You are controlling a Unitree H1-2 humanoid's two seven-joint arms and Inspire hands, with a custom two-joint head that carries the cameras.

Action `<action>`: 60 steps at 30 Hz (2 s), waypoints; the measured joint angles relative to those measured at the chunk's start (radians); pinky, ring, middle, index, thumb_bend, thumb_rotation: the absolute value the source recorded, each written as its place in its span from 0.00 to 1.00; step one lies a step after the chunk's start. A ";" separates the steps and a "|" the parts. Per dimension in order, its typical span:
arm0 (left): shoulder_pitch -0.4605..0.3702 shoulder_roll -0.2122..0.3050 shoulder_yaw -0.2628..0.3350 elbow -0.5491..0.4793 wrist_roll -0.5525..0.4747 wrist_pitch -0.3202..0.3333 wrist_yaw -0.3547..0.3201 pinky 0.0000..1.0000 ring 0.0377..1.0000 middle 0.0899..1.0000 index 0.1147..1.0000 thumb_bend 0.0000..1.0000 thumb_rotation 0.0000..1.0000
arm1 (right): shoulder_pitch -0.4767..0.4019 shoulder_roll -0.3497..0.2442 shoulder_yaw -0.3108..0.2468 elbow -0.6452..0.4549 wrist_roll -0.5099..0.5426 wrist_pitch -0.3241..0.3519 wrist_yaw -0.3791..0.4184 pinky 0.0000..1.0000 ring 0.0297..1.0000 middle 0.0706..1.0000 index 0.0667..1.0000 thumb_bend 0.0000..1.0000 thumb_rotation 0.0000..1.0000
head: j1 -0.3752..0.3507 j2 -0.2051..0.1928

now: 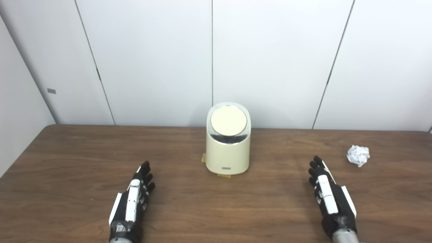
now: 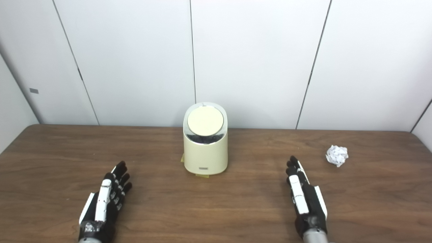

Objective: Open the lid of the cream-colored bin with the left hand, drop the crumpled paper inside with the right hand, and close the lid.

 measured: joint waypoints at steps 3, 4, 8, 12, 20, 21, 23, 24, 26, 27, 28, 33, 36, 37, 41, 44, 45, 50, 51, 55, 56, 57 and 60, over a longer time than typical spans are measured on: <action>0.000 0.000 0.000 0.000 0.000 0.000 0.000 1.00 1.00 1.00 1.00 0.38 1.00 | 0.000 -0.001 0.003 0.000 -0.011 0.000 -0.002 0.94 0.95 0.95 0.96 0.49 0.84 | 0.000 0.000; 0.000 0.000 0.000 0.000 0.000 0.000 0.000 1.00 1.00 1.00 1.00 0.38 1.00 | -0.001 -0.001 0.004 0.000 -0.018 0.000 -0.002 0.94 0.95 0.95 0.96 0.49 0.84 | 0.000 0.000; -0.001 0.000 0.001 0.002 0.000 -0.002 0.000 1.00 1.00 1.00 1.00 0.39 1.00 | -0.001 -0.009 0.007 0.000 -0.027 0.000 -0.003 0.93 0.95 0.95 0.96 0.49 0.83 | -0.002 -0.002; -0.001 0.000 0.001 0.002 0.000 -0.002 0.000 1.00 1.00 1.00 1.00 0.39 1.00 | 0.000 -0.009 0.008 0.000 -0.029 0.000 -0.003 0.93 0.95 0.96 0.96 0.49 0.83 | 0.002 -0.002; -0.015 0.012 0.000 0.008 0.001 0.015 0.002 1.00 1.00 1.00 1.00 0.45 0.72 | -0.003 -0.008 0.008 0.010 -0.024 -0.008 -0.002 0.94 0.95 0.96 0.97 0.50 0.82 | 0.032 -0.009; -0.021 0.013 0.002 0.007 0.002 0.025 0.007 1.00 1.00 1.00 1.00 0.45 0.69 | -0.005 -0.008 0.008 0.016 -0.024 -0.015 -0.002 0.94 0.95 0.96 0.97 0.50 0.82 | 0.034 -0.009; -0.034 0.016 0.003 -0.002 0.015 0.054 0.018 1.00 0.99 0.99 1.00 0.54 0.55 | -0.008 -0.008 0.008 0.020 -0.023 -0.018 -0.001 0.94 0.94 0.96 0.96 0.50 0.82 | 0.040 -0.008; -0.044 0.022 0.000 -0.006 0.029 0.064 0.022 1.00 0.99 0.98 1.00 0.61 0.55 | -0.010 -0.008 0.008 0.022 -0.022 -0.018 -0.001 0.94 0.94 0.95 0.96 0.50 0.81 | 0.040 -0.008; -0.076 0.039 -0.008 -0.024 0.085 0.105 0.044 1.00 0.98 0.96 1.00 0.68 0.51 | -0.014 -0.008 0.008 0.026 -0.018 -0.018 -0.001 0.94 0.94 0.95 0.96 0.50 0.81 | 0.044 -0.005; -0.101 0.048 -0.008 -0.038 0.101 0.122 0.051 0.97 0.96 0.96 1.00 0.69 0.47 | -0.017 -0.007 0.007 0.030 -0.014 -0.018 -0.001 0.95 0.94 0.96 0.96 0.49 0.80 | 0.046 -0.003; -0.127 0.055 -0.008 -0.046 0.109 0.132 0.055 0.96 0.96 0.96 1.00 0.70 0.44 | -0.019 -0.007 0.006 0.034 -0.008 -0.020 -0.001 0.96 0.95 0.96 0.96 0.49 0.80 | 0.048 -0.005; -0.291 0.083 -0.032 -0.069 0.180 0.221 0.068 0.96 0.93 0.93 0.99 0.81 0.37 | -0.034 -0.002 0.003 0.052 0.015 -0.024 0.000 0.97 0.95 0.96 0.96 0.51 0.78 | 0.049 -0.008; -0.378 0.096 -0.071 -0.070 0.246 0.271 0.073 0.89 0.91 0.92 0.98 0.87 0.36 | -0.038 -0.002 0.003 0.055 0.022 -0.025 0.001 0.98 0.95 0.96 0.97 0.53 0.79 | 0.049 -0.008; -0.404 0.108 -0.090 -0.069 0.263 0.294 0.067 0.91 0.92 0.93 0.98 0.88 0.37 | -0.039 -0.002 0.003 0.056 0.024 -0.025 0.002 0.98 0.95 0.96 0.97 0.53 0.80 | 0.049 -0.008; -0.507 0.165 -0.145 -0.041 0.323 0.344 0.004 0.87 0.90 0.91 0.96 0.90 0.39 | -0.041 -0.002 0.006 0.067 0.019 -0.040 0.005 0.96 0.94 0.96 0.96 0.51 0.81 | 0.052 -0.006; -0.576 0.194 -0.175 0.017 0.372 0.347 -0.049 0.82 0.88 0.89 0.94 0.92 0.37 | -0.041 -0.004 0.012 0.078 0.002 -0.059 0.004 0.95 0.94 0.96 0.96 0.50 0.81 | 0.052 -0.008; -0.600 0.197 -0.185 0.045 0.386 0.347 -0.069 0.81 0.88 0.89 0.94 0.91 0.35 | -0.041 -0.005 0.012 0.080 -0.002 -0.062 0.004 0.94 0.94 0.96 0.96 0.50 0.82 | 0.051 -0.008; -0.698 0.206 -0.238 0.166 0.471 0.347 -0.160 0.80 0.89 0.92 0.95 0.91 0.26 | -0.044 -0.004 0.014 0.085 -0.010 -0.070 0.001 0.95 0.94 0.96 0.96 0.50 0.81 | 0.044 -0.012; -0.715 0.207 -0.252 0.182 0.491 0.347 -0.178 0.80 0.89 0.92 0.95 0.91 0.26 | -0.044 -0.003 0.014 0.085 -0.010 -0.071 0.001 0.95 0.94 0.96 0.96 0.50 0.81 | 0.045 -0.012; -0.779 0.206 -0.301 0.248 0.541 0.347 -0.199 0.80 0.89 0.93 0.94 0.92 0.21 | -0.045 -0.003 0.015 0.089 -0.011 -0.075 0.001 0.97 0.95 0.96 0.97 0.52 0.83 | 0.049 -0.012; -0.793 0.207 -0.315 0.266 0.558 0.346 -0.199 0.79 0.90 0.94 0.95 0.92 0.21 | -0.046 -0.003 0.016 0.090 -0.011 -0.077 0.001 0.97 0.95 0.96 0.96 0.52 0.83 | 0.048 -0.015; -0.809 0.209 -0.333 0.285 0.569 0.346 -0.200 0.76 0.90 0.94 0.95 0.94 0.21 | -0.046 -0.003 0.016 0.090 -0.011 -0.077 0.001 0.97 0.95 0.96 0.96 0.53 0.83 | 0.048 -0.018; -0.854 0.212 -0.383 0.341 0.608 0.345 -0.208 0.73 0.90 0.94 0.96 0.94 0.20 | -0.046 -0.001 0.016 0.090 -0.012 -0.078 0.000 0.97 0.94 0.95 0.96 0.53 0.82 | 0.049 -0.018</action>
